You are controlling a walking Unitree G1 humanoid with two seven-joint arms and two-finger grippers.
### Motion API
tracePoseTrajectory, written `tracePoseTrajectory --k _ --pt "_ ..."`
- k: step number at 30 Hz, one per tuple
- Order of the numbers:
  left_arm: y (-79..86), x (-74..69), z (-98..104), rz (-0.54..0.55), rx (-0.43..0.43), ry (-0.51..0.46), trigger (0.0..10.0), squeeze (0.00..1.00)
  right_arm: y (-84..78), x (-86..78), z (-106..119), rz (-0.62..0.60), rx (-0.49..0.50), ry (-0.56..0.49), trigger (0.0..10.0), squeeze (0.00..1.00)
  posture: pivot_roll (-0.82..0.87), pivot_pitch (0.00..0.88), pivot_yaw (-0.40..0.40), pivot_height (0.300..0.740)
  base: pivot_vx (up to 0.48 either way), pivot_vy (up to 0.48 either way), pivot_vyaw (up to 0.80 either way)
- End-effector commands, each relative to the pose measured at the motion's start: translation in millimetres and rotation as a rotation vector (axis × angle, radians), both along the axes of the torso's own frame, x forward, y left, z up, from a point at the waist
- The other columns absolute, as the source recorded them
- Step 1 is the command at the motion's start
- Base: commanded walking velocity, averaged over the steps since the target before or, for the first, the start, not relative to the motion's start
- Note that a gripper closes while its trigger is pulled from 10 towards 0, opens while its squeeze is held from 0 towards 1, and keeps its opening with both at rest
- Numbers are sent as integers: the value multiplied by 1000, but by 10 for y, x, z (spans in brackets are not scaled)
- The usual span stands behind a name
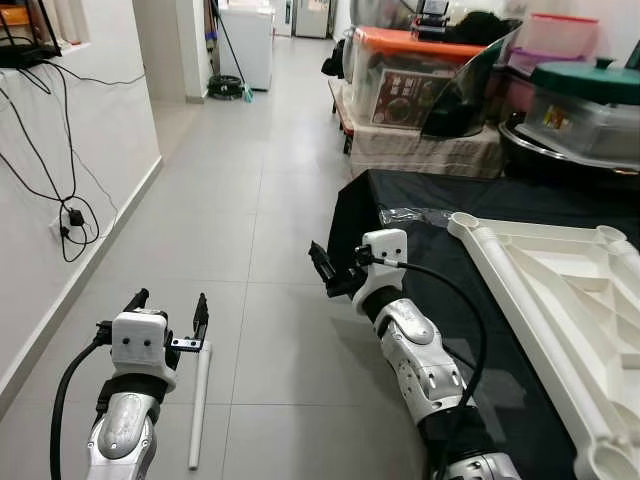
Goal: Building children table
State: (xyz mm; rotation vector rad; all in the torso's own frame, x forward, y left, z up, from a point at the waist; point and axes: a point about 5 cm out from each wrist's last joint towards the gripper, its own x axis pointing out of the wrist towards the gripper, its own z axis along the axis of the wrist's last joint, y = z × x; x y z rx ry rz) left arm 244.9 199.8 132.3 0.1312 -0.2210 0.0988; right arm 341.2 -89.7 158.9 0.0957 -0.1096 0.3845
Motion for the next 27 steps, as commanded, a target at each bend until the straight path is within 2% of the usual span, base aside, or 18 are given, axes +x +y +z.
tracePoseTrajectory --k 1,27 --pt "-30 9 -15 -12 -7 0 10000 0 -11 -16 19 0 -2 -19 10000 0 84 0 -103 740 454 0 0" --pt "-41 18 -10 -22 1 -4 10000 0 -5 -10 0 10 1 -9 10000 0 86 0 -104 740 426 0 0"
